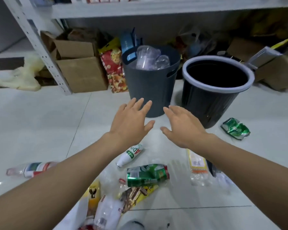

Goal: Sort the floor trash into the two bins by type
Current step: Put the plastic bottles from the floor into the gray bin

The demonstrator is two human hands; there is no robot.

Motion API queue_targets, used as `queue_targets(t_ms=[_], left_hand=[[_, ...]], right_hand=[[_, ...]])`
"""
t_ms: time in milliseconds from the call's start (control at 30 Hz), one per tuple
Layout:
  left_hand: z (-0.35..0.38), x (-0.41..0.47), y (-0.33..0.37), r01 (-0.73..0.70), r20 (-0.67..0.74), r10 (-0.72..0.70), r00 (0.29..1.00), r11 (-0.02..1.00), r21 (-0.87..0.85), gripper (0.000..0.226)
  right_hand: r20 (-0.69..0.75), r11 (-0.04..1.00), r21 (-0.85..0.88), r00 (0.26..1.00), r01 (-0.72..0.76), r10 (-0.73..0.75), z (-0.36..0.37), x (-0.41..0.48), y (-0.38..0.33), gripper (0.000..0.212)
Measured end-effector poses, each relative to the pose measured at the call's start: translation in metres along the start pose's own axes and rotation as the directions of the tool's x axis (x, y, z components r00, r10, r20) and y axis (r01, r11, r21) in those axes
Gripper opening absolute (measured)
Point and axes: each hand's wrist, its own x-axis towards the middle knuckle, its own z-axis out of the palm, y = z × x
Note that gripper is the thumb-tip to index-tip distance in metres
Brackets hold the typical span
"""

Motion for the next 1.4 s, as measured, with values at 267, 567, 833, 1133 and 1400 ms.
queue_targets(t_ms=[267, 567, 833, 1133, 1400], left_hand=[[0.075, -0.035, -0.056, 0.049, 0.125, -0.045, 0.991, 0.998, -0.032, 0.067], [0.135, -0.038, -0.064, 0.170, 0.321, -0.091, 0.943, 0.958, -0.230, 0.074], [0.195, -0.043, -0.059, 0.306, 0.539, -0.071, 0.839, 0.881, -0.361, 0.081], [0.211, -0.047, -0.066, 0.314, 0.468, -0.090, 0.879, 0.848, -0.426, 0.083], [0.202, -0.049, -0.081, 0.331, 0.426, -0.133, 0.895, 0.838, -0.435, 0.084]], right_hand=[[0.100, 1.000, -0.009, 0.995, 0.025, -0.024, 0.066, 0.023, -0.041, 0.068], [0.211, 1.000, -0.015, 0.977, 0.009, -0.006, 0.107, 0.032, -0.043, 0.070], [0.278, 0.999, 0.009, 0.959, 0.052, -0.052, 0.130, 0.028, -0.040, 0.072], [0.413, 0.985, 0.048, 0.894, 0.169, -0.173, 0.143, 0.019, -0.027, 0.093], [0.543, 0.949, 0.010, 0.796, 0.314, -0.269, 0.170, 0.013, -0.022, 0.103]])
